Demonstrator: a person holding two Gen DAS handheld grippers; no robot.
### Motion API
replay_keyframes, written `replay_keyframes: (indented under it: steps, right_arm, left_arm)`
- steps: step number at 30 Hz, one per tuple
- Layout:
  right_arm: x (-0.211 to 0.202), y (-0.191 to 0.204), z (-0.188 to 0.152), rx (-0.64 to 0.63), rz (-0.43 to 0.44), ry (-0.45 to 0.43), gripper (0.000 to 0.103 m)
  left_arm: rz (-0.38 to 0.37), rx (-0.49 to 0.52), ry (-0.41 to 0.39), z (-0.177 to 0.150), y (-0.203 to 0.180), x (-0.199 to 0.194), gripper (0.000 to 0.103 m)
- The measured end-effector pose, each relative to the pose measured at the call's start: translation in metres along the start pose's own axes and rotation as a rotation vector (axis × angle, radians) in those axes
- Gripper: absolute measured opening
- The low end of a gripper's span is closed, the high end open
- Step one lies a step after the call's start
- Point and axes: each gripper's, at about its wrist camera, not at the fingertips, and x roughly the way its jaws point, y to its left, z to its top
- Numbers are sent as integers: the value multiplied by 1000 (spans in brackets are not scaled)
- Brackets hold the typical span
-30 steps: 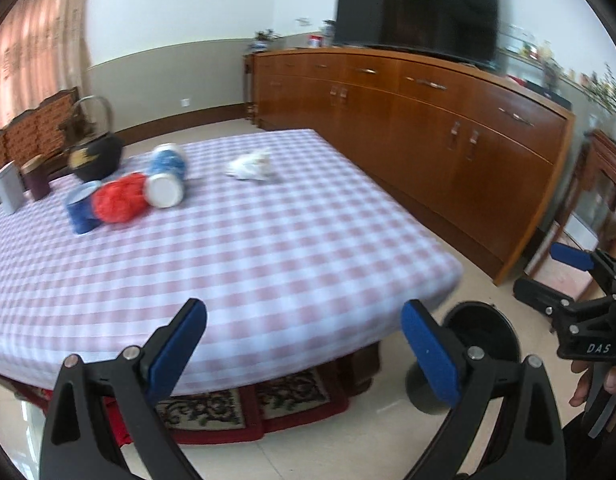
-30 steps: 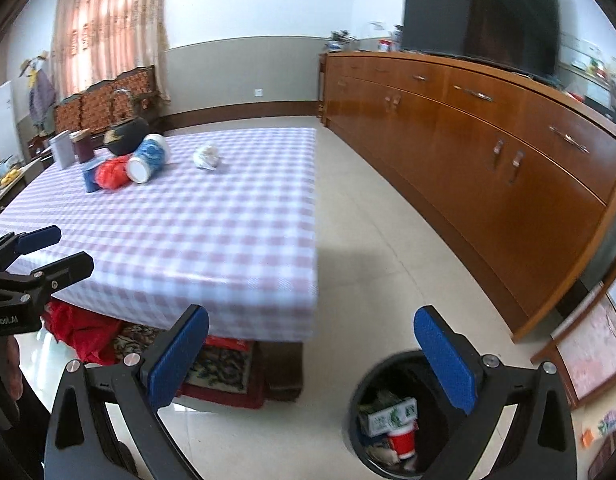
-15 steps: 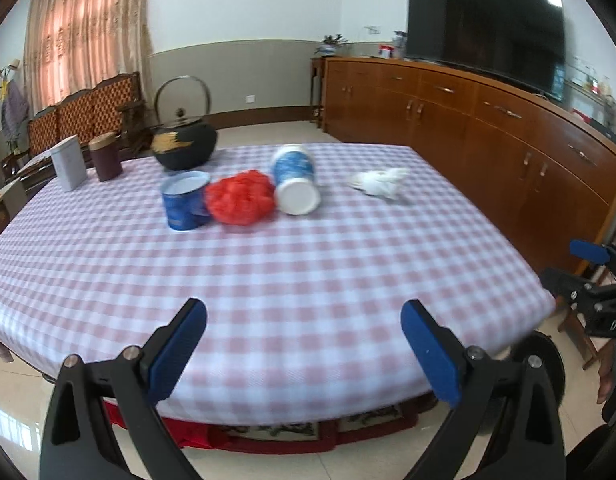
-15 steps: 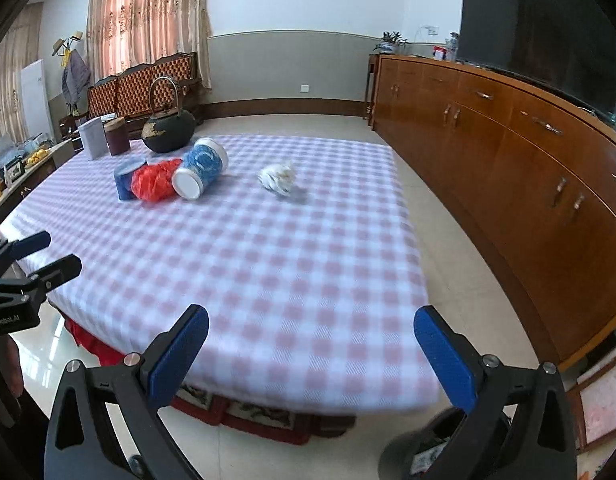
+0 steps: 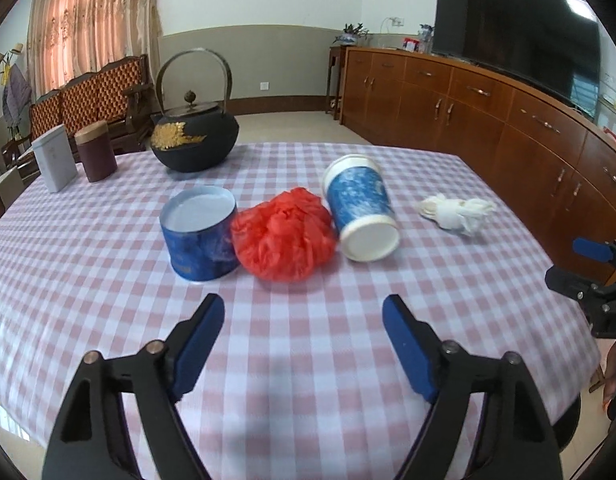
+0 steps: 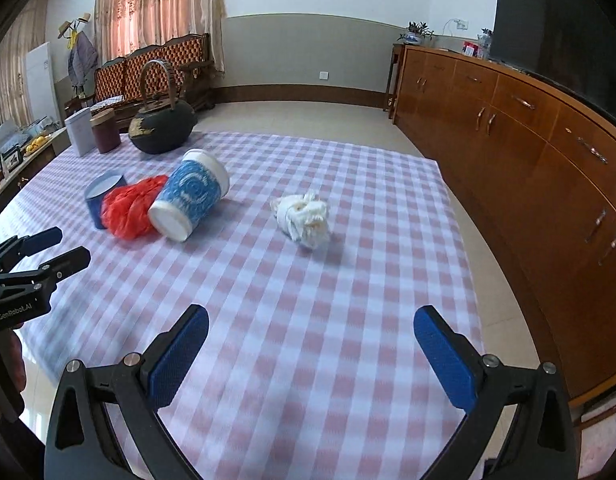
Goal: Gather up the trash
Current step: 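Grasp the red plastic bag with the left tool while the right tool grasps the white tissue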
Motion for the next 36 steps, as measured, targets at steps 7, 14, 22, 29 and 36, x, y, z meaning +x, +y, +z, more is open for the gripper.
replay_keyframes:
  steps: [7, 14, 22, 29, 36]
  right_arm:
    - [44, 4, 25, -14, 1, 28, 103]
    - [82, 0, 43, -10, 3, 56, 99]
    - [106, 1, 58, -21, 22, 77, 84]
    - [114, -1, 58, -26, 60, 108, 43]
    - [106, 0, 55, -27, 68, 90, 26]
  left_arm:
    - [-10, -18, 31, 14, 6, 29, 79]
    - [-4, -14, 56, 24, 6, 50, 76]
    - [-12, -30, 81, 28, 6, 60, 64]
    - [-30, -49, 116, 30, 3, 70, 23]
    - [-67, -48, 100, 26, 2, 62, 8]
